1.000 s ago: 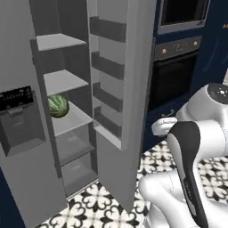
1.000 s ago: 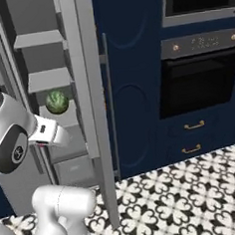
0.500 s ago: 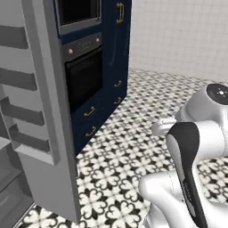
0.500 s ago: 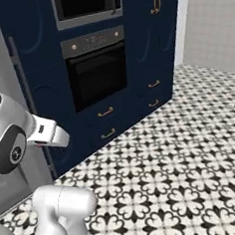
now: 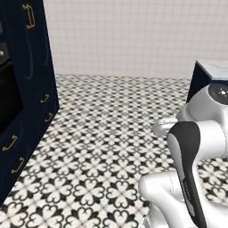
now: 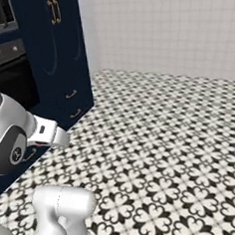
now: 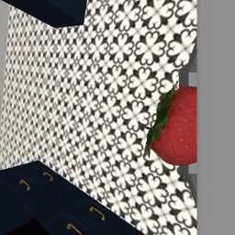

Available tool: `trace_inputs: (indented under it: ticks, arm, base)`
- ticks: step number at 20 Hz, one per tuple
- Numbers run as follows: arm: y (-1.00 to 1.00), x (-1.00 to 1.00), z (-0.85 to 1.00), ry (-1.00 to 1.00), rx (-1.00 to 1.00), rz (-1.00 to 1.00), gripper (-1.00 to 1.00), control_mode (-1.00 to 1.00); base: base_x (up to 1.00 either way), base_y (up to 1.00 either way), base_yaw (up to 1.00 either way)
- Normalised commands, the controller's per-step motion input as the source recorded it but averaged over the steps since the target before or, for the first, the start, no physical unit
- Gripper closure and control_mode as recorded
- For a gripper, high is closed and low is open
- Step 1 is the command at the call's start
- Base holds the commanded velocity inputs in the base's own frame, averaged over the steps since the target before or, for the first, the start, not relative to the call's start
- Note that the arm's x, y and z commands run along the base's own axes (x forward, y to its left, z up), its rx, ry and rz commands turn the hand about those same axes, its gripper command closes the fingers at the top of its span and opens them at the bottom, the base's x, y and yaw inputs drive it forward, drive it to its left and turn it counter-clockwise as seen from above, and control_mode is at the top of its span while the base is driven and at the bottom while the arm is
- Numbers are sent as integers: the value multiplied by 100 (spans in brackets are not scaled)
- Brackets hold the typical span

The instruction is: Take the strawberry from the fridge and place it on top of the pancake, located on the dining counter.

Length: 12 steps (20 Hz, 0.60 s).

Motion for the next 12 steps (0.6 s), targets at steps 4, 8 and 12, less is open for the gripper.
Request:
trace_inputs:
  ticks: [4,8,12]
  arm:
    - [0,0,0,0,0,0,100,100]
    - [0,0,0,0,0,0,100,100]
    - [0,0,0,0,0,0,100,100]
  base:
    - [100,-16,-47]
    - [100,0,-35]
    - [100,0,-32]
